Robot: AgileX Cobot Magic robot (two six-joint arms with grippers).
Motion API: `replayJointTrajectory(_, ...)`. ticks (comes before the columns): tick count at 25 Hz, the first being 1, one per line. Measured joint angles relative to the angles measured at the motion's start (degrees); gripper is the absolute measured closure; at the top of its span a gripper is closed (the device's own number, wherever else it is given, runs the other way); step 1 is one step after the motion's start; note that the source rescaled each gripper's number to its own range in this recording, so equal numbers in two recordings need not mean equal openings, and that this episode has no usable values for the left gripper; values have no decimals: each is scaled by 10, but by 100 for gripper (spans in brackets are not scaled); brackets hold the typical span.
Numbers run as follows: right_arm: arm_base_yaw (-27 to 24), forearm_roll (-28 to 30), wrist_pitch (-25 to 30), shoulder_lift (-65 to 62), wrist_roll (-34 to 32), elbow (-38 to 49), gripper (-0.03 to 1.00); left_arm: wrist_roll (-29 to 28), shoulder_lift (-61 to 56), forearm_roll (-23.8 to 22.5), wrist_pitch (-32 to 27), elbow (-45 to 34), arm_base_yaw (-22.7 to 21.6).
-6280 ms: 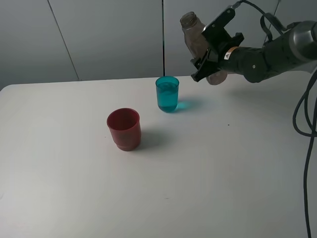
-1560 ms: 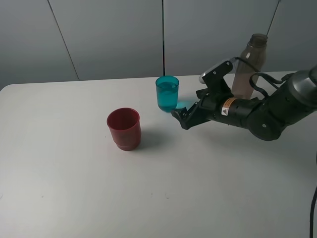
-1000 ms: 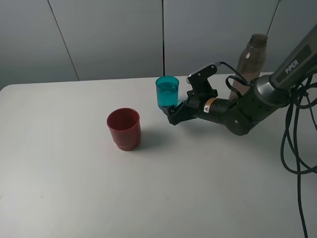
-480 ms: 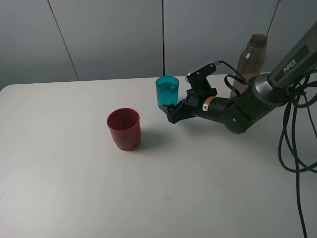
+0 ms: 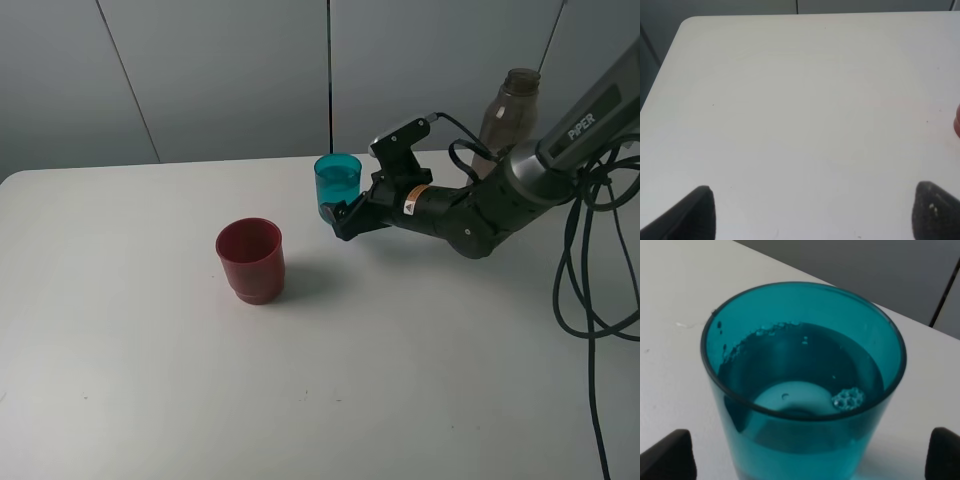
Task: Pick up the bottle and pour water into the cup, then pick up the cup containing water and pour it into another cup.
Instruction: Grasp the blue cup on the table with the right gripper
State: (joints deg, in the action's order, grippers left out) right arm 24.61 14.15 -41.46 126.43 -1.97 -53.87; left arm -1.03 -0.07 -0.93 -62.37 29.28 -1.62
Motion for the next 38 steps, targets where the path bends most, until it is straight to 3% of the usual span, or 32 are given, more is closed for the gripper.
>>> replayJointTrajectory(14,20,12,-8,51,-14,-39,-3,0,0,0,0,0,0)
replayJointTrajectory(38,20,-39,-45,72,0,-53,-3,-3,0,0,0,0,0)
